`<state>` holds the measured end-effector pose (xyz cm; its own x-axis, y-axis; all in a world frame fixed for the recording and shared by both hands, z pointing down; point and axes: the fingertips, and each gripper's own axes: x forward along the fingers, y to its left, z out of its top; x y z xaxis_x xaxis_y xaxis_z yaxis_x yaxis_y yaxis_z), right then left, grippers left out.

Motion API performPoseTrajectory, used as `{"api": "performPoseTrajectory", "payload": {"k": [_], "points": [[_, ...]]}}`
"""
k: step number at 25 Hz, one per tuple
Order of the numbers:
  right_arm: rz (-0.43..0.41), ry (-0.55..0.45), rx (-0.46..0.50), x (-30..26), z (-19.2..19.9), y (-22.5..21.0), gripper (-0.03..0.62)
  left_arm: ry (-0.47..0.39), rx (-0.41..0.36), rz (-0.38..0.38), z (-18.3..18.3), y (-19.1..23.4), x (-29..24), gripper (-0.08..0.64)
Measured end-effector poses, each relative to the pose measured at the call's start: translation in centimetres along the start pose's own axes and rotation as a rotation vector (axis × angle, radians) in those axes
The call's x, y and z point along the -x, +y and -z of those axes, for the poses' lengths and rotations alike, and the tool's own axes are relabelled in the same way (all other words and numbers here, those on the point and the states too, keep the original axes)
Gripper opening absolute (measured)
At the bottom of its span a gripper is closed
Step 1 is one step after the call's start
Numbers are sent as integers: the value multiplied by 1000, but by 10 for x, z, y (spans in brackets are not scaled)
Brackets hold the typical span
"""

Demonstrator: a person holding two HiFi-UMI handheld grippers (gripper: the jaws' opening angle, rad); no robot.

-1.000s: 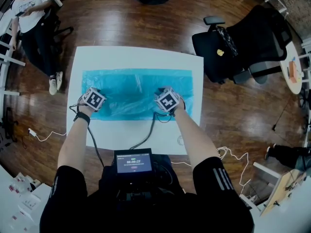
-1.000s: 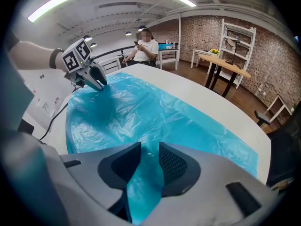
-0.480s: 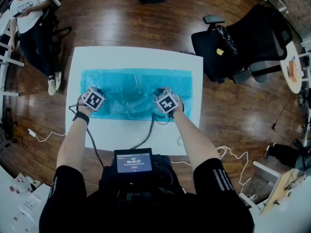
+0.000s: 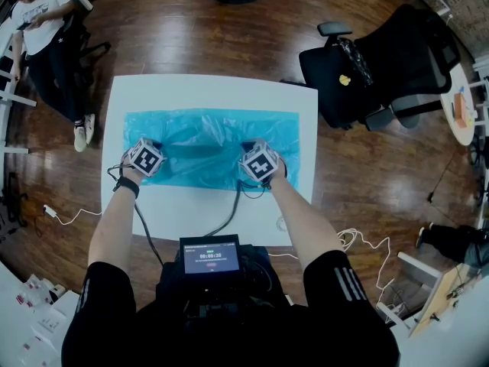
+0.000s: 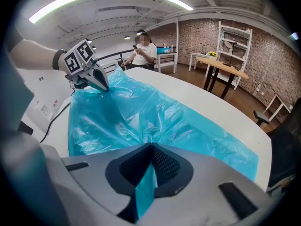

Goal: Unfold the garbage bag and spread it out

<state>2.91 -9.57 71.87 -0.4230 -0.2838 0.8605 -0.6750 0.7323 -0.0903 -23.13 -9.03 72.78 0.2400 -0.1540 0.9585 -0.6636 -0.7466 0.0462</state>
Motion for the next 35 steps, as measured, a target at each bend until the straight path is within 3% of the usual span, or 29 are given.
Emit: {"api": "performPoseTrajectory", "payload": {"k": [8,17,21,30,35], "points": [[7,5,-6,-4,-6,-13,6,-13,-16,-23,-17,11,-1,0],[59,-9,-4,-4,-33,-44,6,0,-47,-119,-51,53,10,0],[65,0,-10,-9,-37,-53,6,-24,-32,-71,-61,55,-6,0],[90,-5,-15,-15,-51,-77,6,-10,-37,-148,-85,81,1,0],[103,-12,-11,-16,-59,-87,6,-31,-28,-110,-88,81,-15,0]]}}
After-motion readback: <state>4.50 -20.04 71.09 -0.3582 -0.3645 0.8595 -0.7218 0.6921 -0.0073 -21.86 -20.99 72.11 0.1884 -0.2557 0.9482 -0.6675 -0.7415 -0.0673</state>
